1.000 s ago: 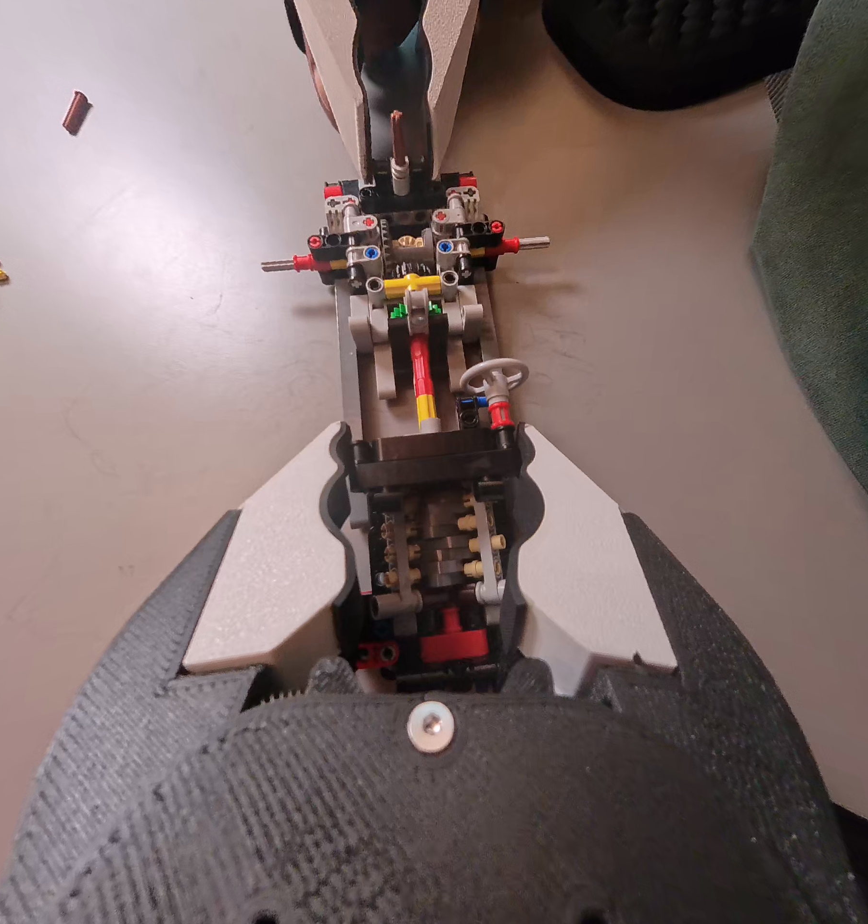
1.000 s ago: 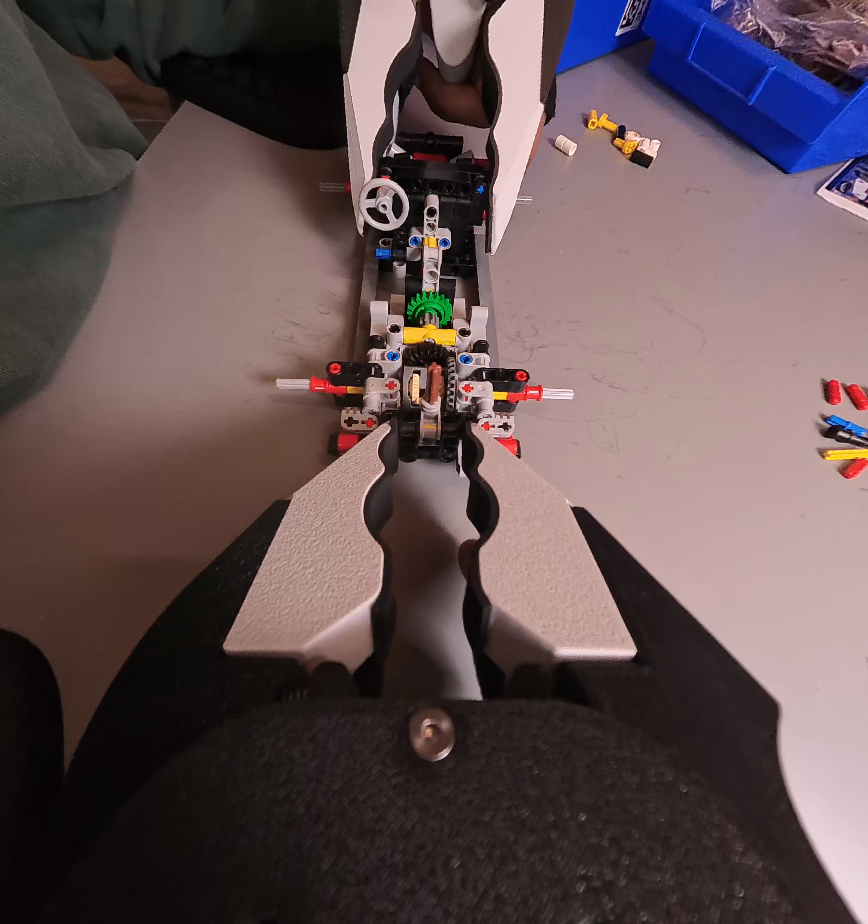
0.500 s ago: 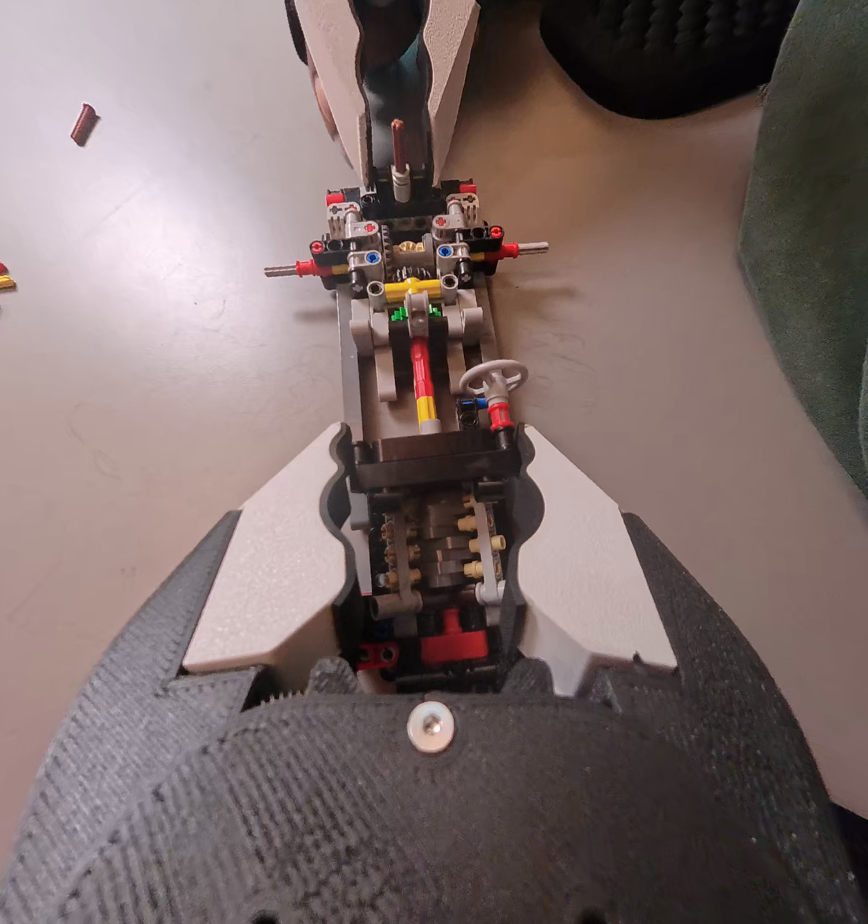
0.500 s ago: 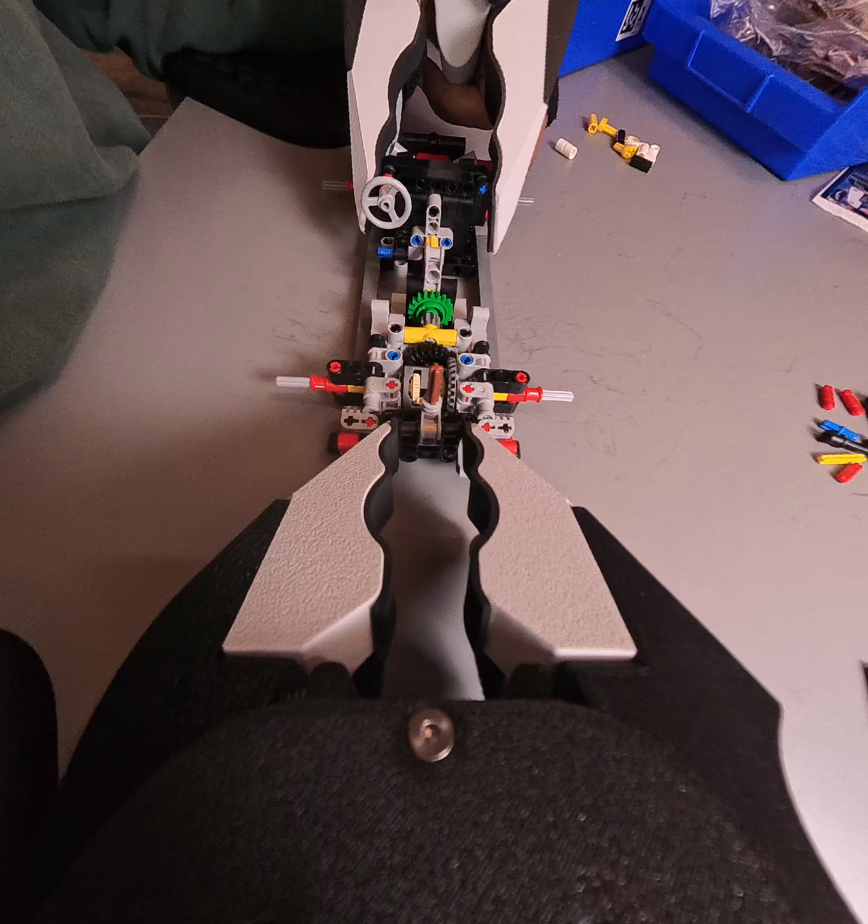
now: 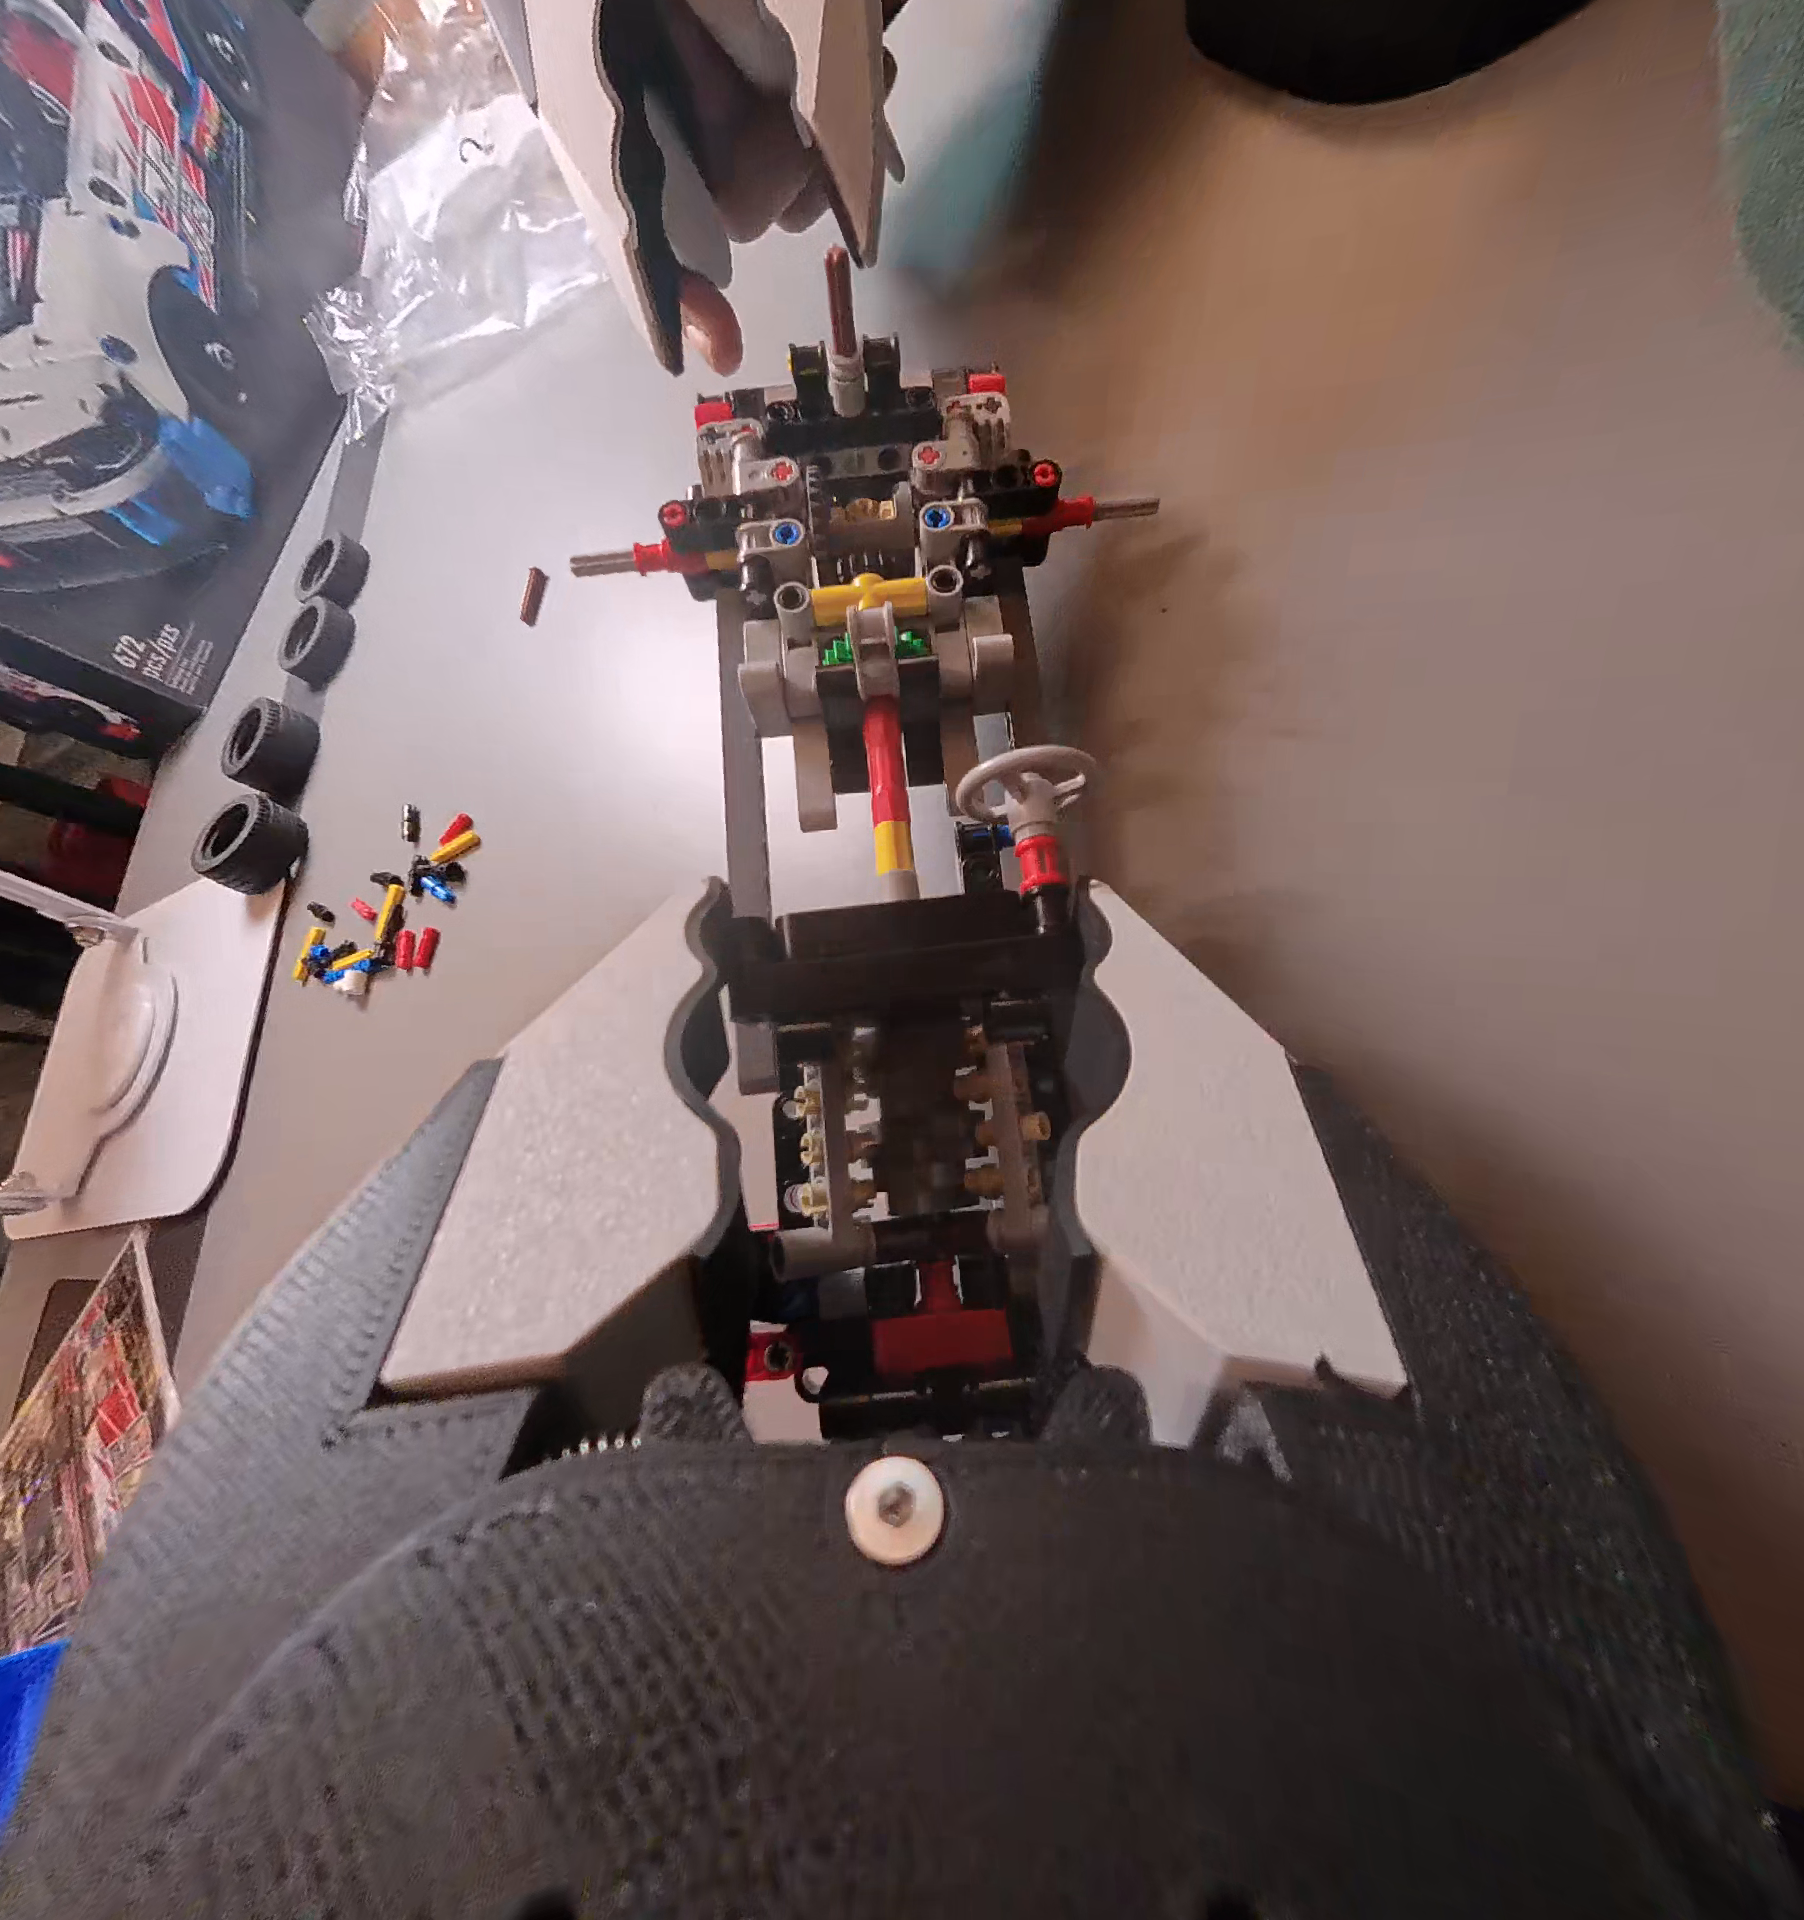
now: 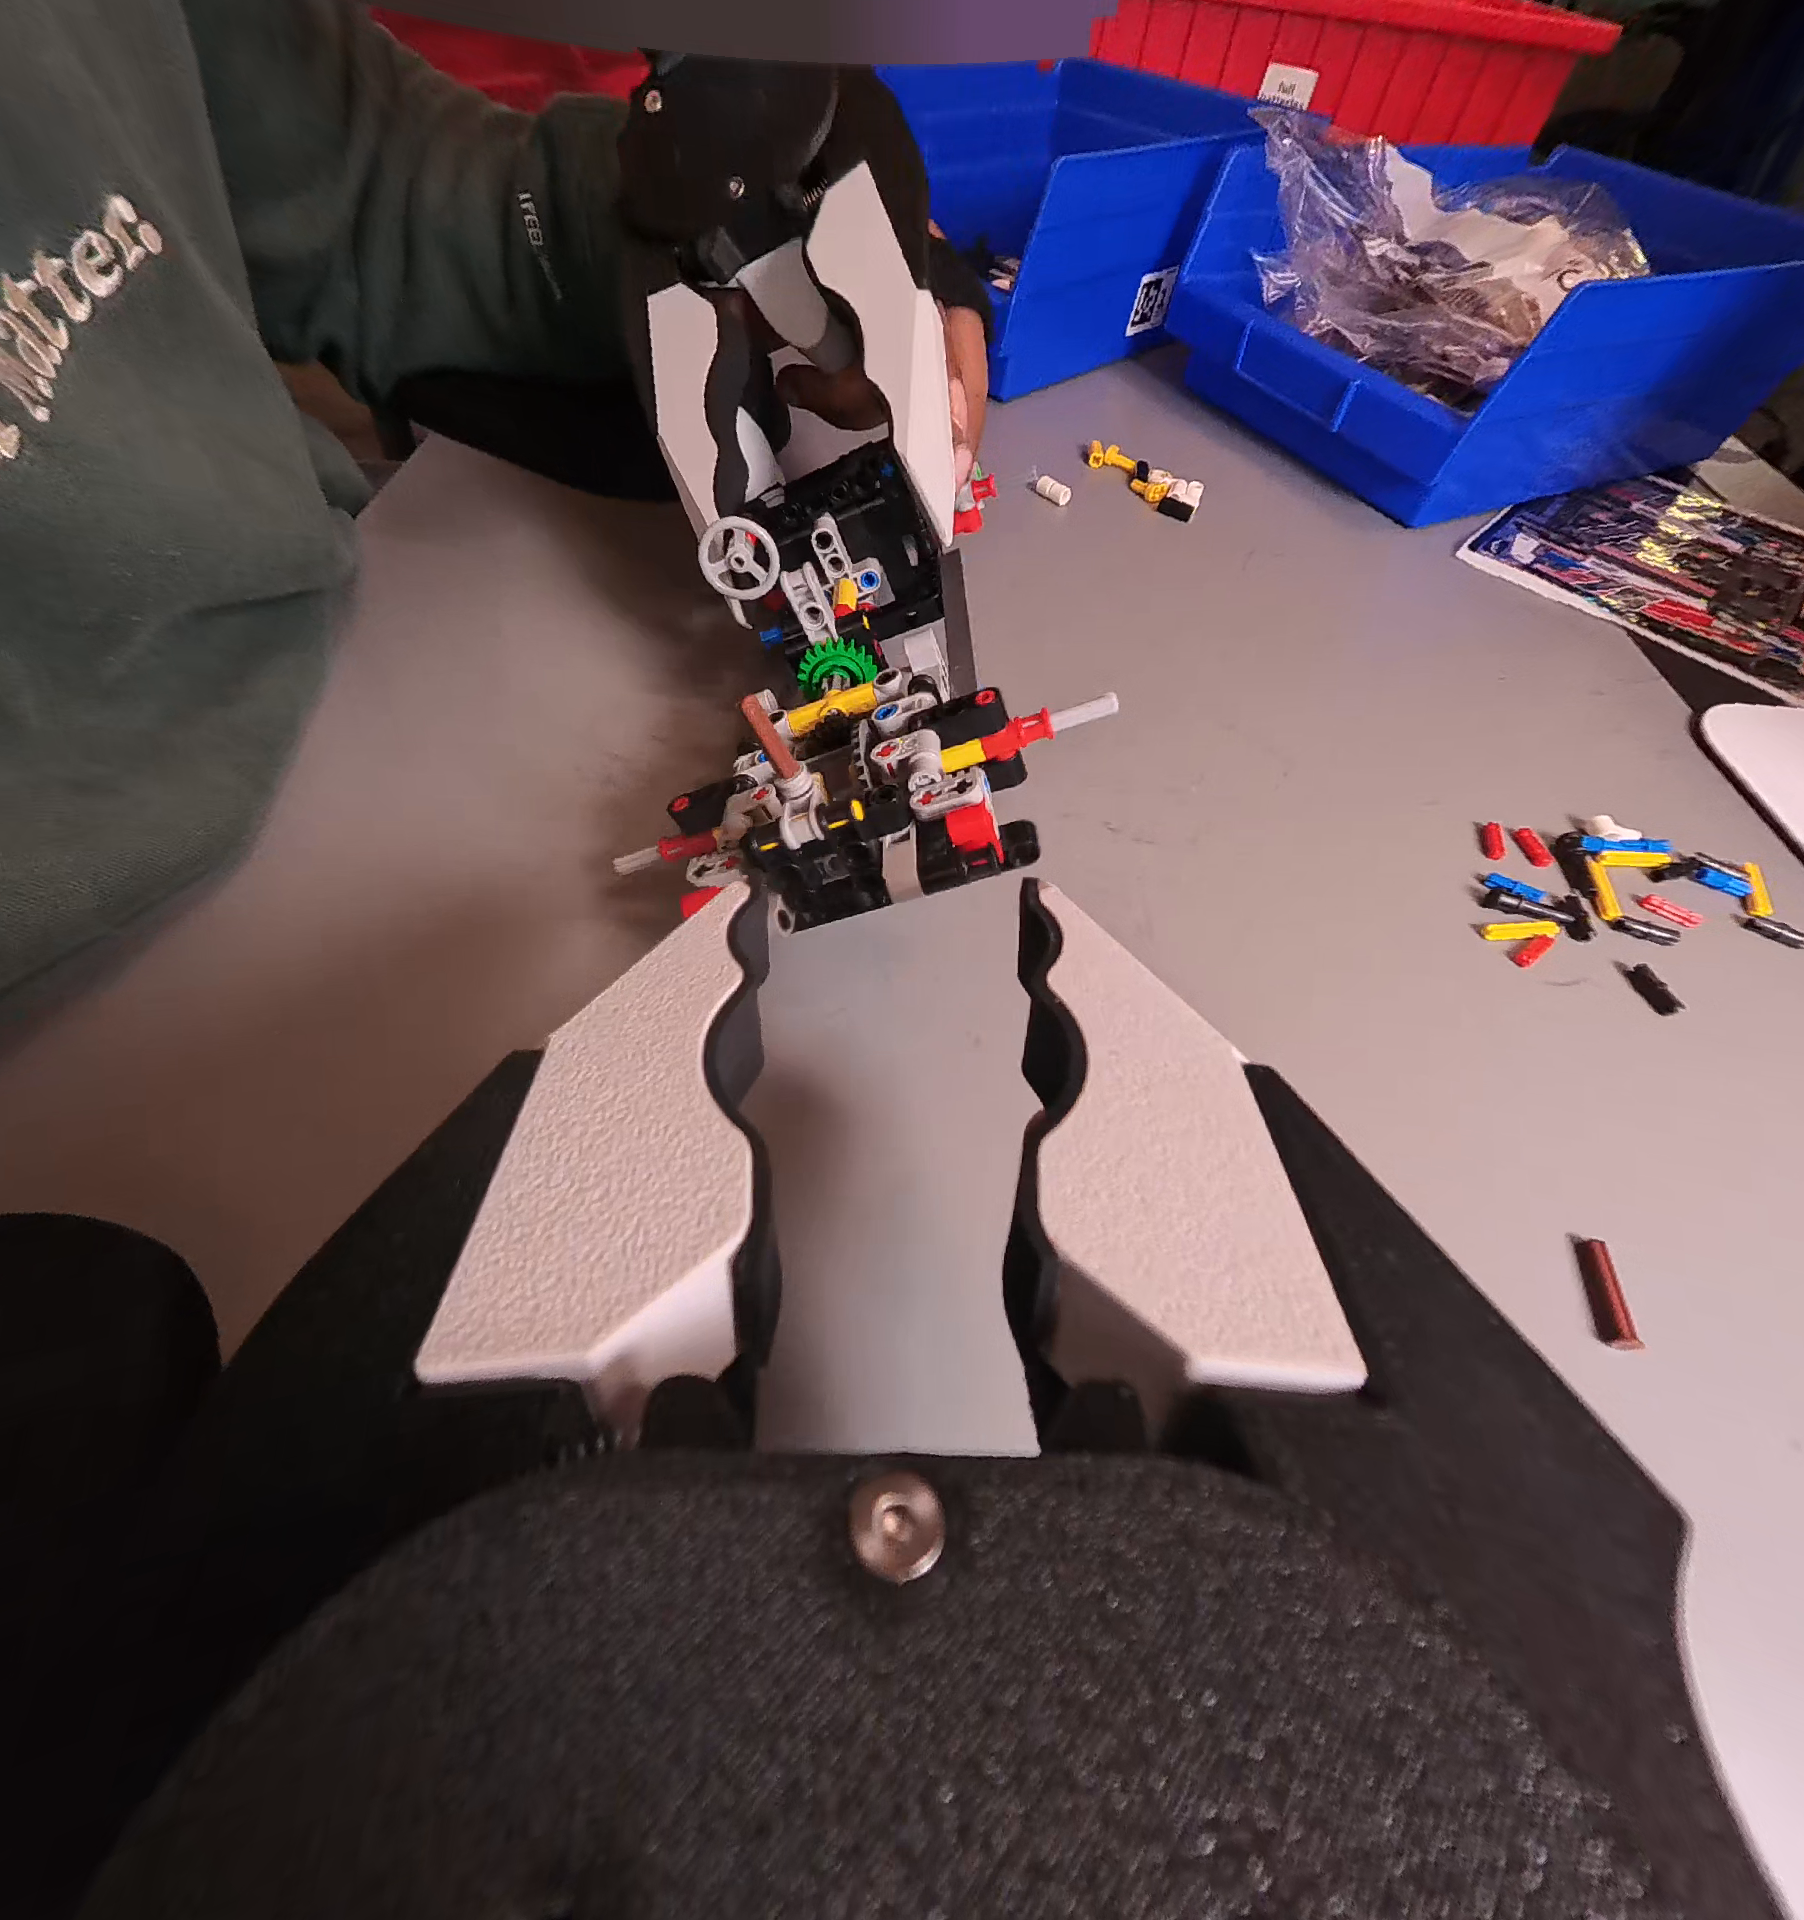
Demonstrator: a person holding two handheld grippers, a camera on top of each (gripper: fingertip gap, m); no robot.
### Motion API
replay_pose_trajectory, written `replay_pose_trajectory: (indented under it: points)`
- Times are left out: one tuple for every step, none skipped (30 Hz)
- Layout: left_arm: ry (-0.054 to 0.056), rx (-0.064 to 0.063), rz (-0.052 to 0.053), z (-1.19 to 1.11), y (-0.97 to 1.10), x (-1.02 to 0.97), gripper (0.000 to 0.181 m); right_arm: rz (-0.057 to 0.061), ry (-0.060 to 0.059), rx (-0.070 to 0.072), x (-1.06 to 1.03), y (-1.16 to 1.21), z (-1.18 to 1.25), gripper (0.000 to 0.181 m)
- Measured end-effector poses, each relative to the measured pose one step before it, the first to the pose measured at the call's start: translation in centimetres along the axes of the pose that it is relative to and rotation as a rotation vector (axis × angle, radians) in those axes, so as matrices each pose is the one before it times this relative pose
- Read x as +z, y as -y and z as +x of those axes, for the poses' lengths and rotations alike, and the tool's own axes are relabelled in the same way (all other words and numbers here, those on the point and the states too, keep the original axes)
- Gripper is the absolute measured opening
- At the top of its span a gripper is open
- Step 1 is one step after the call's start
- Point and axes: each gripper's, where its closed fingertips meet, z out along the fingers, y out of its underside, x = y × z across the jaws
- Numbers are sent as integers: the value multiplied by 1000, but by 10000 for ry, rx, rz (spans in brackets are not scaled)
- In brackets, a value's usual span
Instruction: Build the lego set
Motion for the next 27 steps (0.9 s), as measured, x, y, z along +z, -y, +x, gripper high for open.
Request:
replay_pose_trajectory:
  points:
    - [82,93,-24,-64,-18,-11,63,3,52,-17,45,-7,-110,44]
    - [90,109,-47,-74,-33,-2,63,-30,18,-37,52,-19,-66,42]
    - [33,53,-46,-30,-33,-8,63,-8,39,-60,34,25,-124,41]
    - [17,20,-16,-15,-28,-2,63,14,79,-18,50,97,-194,40]
    - [13,5,12,-16,1,-15,63,1,73,-2,98,79,-183,40]
    - [0,-14,14,-10,-10,-8,63,-36,60,-27,165,13,-186,40]
    - [-10,-32,3,-13,-12,-7,63,-90,52,-54,257,-106,-180,40]
    - [-20,-53,-3,-20,-26,13,63,-139,58,-53,325,-215,-194,40]
    - [-19,-79,-8,-39,-54,16,63,-126,15,-63,326,-205,-124,40]
    - [-22,-114,-7,-64,-59,19,63,-29,1,-82,279,-47,-106,40]
    - [-47,-113,28,-40,-45,7,63,-28,-25,-57,241,-1,-30,39]
    - [-51,-117,32,-55,-45,1,63,-24,-32,-93,205,37,-25,39]
    - [-58,-123,24,-49,-44,29,63,-50,-58,-80,180,-15,30,39]
    - [-73,-115,1,-39,-57,34,63,-66,-142,-44,161,-92,196,37]
    - [-84,-114,-22,-21,-63,61,63,-78,-84,-43,155,-163,112,35]
    - [-106,-110,-8,-6,-32,71,63,-29,-69,-26,115,-117,79,32]
    - [-121,-106,8,19,-9,72,63,32,-121,-14,97,16,165,29]
    - [-110,-106,-1,16,-26,80,63,6,-64,-11,74,2,64,26]
    - [-83,-99,-14,-12,-31,55,63,-120,-146,-63,61,-191,205,24]
    - [-73,-97,-12,-28,-48,44,63,-119,-82,-67,35,-211,112,22]
    - [-84,-105,-2,-3,-39,56,63,-91,20,30,38,-142,-6,22]
    - [-117,-147,10,29,-50,49,63,-45,58,88,16,-67,0,22]
    - [-157,-197,6,65,-63,58,63,-3,103,135,37,-68,-28,21]
    - [-159,-198,-15,85,-75,60,63,-17,122,115,80,-186,-79,21]
    - [-132,-175,-43,68,-85,80,63,-73,88,32,123,-307,-67,22]
    - [-96,-119,-35,32,-61,71,63,-216,92,48,122,-317,-79,22]
    - [-80,-101,6,19,-11,29,63,-151,63,-45,98,-234,-74,22]
